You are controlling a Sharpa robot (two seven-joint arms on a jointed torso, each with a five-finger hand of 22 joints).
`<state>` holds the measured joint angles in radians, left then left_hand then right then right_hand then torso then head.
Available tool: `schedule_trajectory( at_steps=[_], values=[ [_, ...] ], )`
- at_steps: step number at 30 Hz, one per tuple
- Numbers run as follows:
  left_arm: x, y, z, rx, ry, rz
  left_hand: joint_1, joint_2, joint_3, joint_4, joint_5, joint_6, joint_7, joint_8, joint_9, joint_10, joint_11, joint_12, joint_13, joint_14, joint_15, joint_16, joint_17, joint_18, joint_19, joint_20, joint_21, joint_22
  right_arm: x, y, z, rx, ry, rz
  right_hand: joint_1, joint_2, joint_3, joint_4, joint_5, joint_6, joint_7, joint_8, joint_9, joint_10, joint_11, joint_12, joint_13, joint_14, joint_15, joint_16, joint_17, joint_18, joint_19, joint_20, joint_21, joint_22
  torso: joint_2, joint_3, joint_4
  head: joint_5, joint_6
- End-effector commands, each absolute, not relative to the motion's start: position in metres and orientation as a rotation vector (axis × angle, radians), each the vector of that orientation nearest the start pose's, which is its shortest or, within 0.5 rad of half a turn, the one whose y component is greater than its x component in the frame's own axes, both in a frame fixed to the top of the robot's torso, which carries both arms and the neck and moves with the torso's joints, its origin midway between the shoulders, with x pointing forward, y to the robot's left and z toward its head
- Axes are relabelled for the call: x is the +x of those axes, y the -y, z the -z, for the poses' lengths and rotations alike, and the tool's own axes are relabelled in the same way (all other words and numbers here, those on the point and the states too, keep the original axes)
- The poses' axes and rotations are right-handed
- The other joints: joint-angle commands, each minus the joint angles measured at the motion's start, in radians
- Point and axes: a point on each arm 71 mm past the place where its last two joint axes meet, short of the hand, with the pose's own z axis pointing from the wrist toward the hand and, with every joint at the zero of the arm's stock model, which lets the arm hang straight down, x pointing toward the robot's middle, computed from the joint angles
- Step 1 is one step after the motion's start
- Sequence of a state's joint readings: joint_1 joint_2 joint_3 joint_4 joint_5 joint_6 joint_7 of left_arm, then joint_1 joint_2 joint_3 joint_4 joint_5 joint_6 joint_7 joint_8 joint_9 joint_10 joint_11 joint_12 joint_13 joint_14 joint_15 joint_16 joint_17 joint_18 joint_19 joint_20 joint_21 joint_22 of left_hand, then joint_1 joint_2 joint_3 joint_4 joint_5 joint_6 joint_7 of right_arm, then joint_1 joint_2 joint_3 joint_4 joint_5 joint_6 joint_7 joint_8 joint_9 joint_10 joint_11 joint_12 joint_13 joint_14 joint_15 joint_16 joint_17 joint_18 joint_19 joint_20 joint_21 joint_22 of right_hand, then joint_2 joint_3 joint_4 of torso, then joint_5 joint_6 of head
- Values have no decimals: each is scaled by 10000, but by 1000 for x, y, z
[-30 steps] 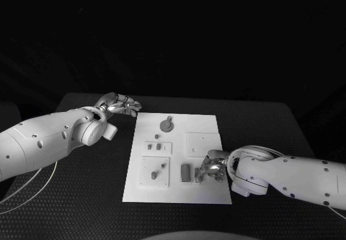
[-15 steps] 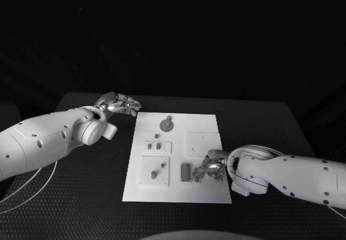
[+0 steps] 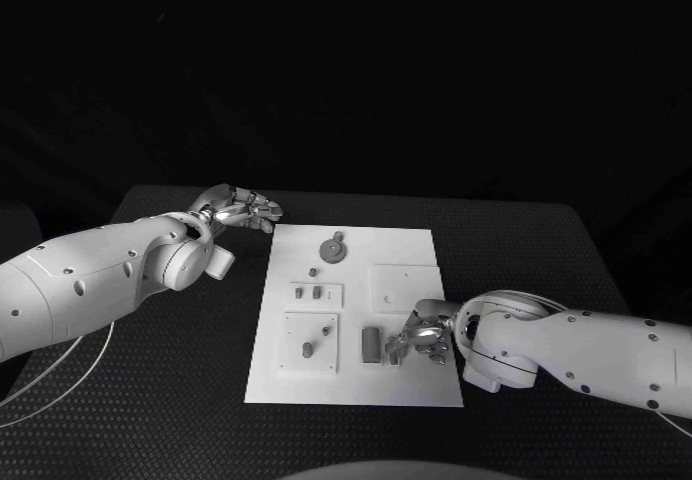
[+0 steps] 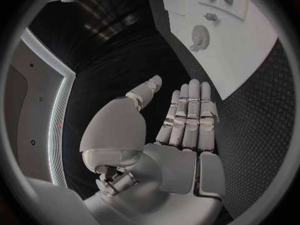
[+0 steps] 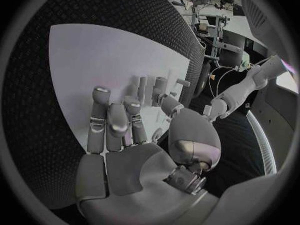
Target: Assemble the parts on the task board
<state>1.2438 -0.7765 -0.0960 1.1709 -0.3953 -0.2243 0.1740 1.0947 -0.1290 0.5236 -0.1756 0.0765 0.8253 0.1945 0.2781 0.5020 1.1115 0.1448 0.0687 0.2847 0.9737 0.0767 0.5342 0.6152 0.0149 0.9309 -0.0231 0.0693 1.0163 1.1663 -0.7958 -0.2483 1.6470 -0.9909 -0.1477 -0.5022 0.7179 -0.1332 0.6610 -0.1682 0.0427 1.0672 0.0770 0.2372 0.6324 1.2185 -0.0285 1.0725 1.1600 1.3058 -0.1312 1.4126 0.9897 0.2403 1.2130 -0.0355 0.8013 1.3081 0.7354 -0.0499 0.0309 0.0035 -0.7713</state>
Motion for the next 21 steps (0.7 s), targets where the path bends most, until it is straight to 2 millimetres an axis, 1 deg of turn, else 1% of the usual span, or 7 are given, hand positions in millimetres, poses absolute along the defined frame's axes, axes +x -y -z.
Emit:
schedule_trajectory(
  at_steps=[1,6,10,13,17,18,21],
  values=[
    [545,-280,202,-8333,-16500,10825,-76,12,8,52,-47,-65,8,42,-15,-54,-25,29,-11,70,7,-45,16,-56,30,13,9,-11,407,170,291,2626,-23691,-5553,46,-51,15,23,47,58,-4,-43,0,13,-63,40,15,20,-70,32,-19,215,15,-75,-54,154,-2,0,3,-17,14],
    [545,-280,202,-8332,-16467,10807,-75,11,8,52,-48,-65,8,43,-16,-54,-25,29,-11,71,7,-48,19,-56,31,13,10,-11,412,181,290,2893,-23272,-5654,141,-164,45,-45,47,21,8,-55,-4,6,-53,35,15,8,-66,26,-47,215,19,-85,-49,161,-4,6,-6,-27,73],
    [546,-280,202,-8313,-16404,10804,-74,7,7,51,-48,-65,8,43,-16,-53,-25,29,-12,72,7,-50,21,-56,30,12,10,-11,421,193,286,3203,-22725,-5947,223,-431,87,-59,47,-89,42,-102,-18,1,-21,30,13,0,-43,16,-70,215,32,-93,-53,156,-18,10,-9,-54,194],
    [547,-280,202,-8331,-16347,10846,-68,12,9,50,-48,-42,0,57,-11,-36,-32,38,-8,72,7,-56,28,-56,29,13,9,-12,433,201,279,3501,-22112,-6464,349,-644,211,32,48,-339,118,-215,-49,18,50,44,16,24,16,25,-53,215,68,-107,-59,146,-34,17,-7,-110,365],
    [548,-279,202,-8452,-16295,11006,-39,49,11,36,-48,102,-65,141,12,93,-87,94,18,82,9,-95,72,-61,24,15,11,-10,454,210,267,3820,-20780,-7658,470,-714,263,51,47,-441,164,-236,-26,-14,95,46,26,-62,62,-33,-235,215,49,-110,-74,148,-79,27,-13,-177,618],
    [548,-279,202,-8518,-16269,11059,-29,67,13,31,-46,149,-86,166,18,129,-102,108,24,82,10,-109,82,-61,18,15,9,-10,461,213,264,3889,-20392,-7983,549,-672,285,22,46,-502,185,-254,-18,-62,116,32,29,-139,80,-86,-359,215,9,-105,-93,149,-111,31,-16,-186,656],
    [550,-279,201,-8656,-16204,11191,1,133,11,4,-48,319,-161,250,35,255,-155,146,44,71,18,-178,110,-74,-21,23,5,-2,478,221,256,4292,-19554,-8802,726,-493,271,-106,46,-645,233,-291,4,-176,161,9,41,-251,123,-160,-464,212,-89,-72,-125,161,-208,49,-12,-228,910]
  ],
)
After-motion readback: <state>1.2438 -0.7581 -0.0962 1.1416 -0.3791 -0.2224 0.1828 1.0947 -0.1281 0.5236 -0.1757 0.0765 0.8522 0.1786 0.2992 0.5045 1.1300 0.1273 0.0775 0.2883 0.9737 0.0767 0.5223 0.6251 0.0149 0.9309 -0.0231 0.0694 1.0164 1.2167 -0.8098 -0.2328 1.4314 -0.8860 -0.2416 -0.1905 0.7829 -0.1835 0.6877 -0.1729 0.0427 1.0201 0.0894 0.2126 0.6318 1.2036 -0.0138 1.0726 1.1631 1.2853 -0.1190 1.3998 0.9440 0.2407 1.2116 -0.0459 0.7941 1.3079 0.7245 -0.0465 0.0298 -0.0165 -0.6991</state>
